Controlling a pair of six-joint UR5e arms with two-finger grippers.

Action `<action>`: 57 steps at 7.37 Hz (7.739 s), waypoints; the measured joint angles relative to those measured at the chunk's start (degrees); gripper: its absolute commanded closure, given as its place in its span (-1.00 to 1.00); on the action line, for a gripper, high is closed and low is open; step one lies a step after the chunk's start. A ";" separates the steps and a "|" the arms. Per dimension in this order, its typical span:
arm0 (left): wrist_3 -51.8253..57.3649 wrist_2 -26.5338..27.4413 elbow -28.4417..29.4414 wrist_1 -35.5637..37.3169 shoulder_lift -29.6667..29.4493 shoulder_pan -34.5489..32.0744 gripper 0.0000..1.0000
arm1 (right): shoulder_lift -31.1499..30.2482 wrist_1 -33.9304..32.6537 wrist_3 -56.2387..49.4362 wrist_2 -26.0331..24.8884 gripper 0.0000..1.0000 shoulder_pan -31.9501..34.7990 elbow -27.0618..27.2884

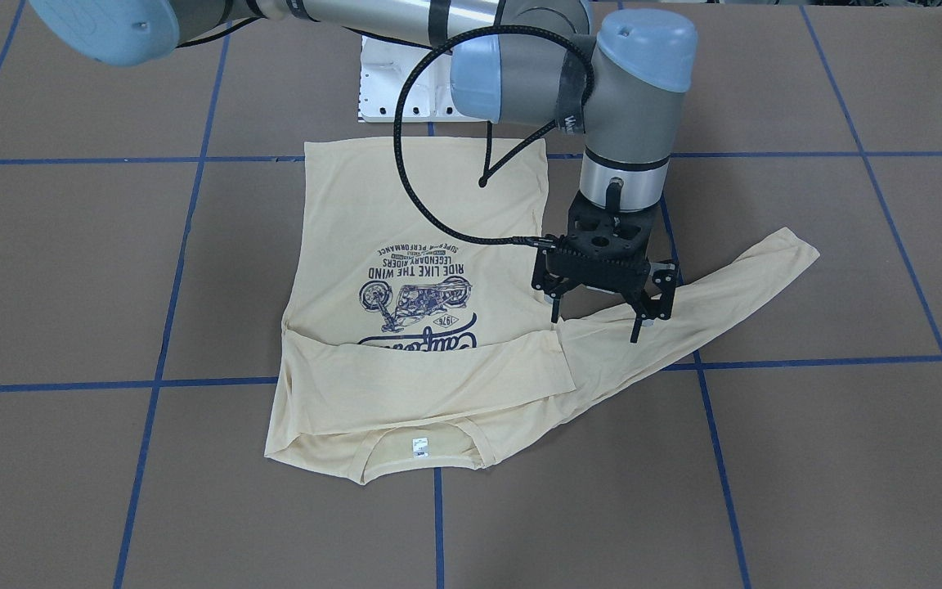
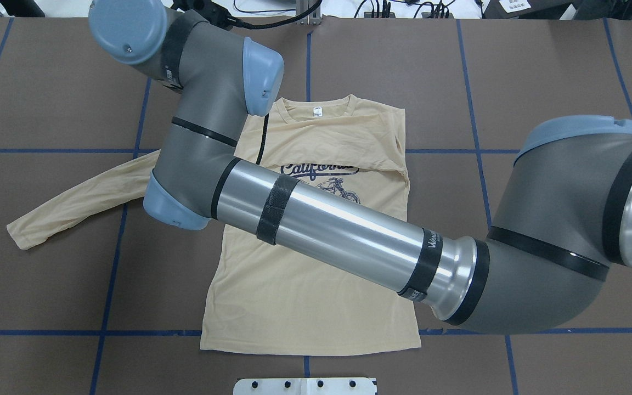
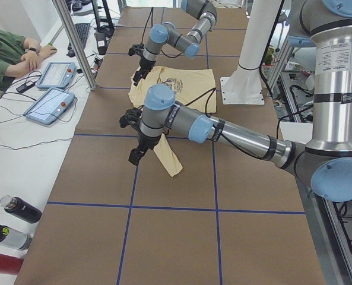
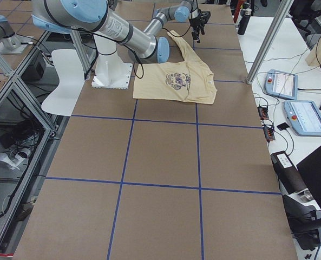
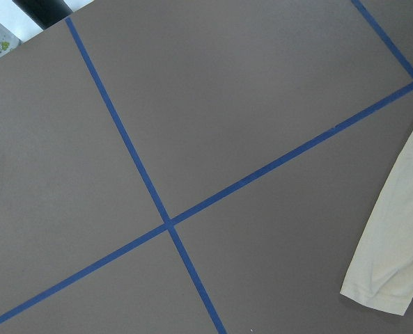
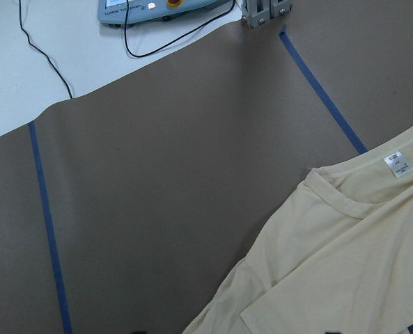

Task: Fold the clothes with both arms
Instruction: 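Lay the sleeve near the collar and open the right gripper, then withdraw the right arm while the left gripper moves to the other cuff, then grasp the sleeve cuff nearest the left gripper, then lift the sleeve with the left gripper and carry it across the shirt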

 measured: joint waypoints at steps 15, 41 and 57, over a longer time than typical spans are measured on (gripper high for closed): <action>-34.50 19.09 7.63 -36.90 13.63 39.37 -0.47 | -70.78 -2.70 -68.10 38.13 -1.00 38.21 50.89; -34.51 19.55 -1.13 -30.39 8.10 40.87 1.00 | -71.56 -2.12 -68.46 38.45 -1.00 38.94 51.10; -77.58 23.03 51.44 5.95 -80.73 52.42 -1.00 | -71.20 -2.12 -67.33 38.45 -1.00 38.94 51.36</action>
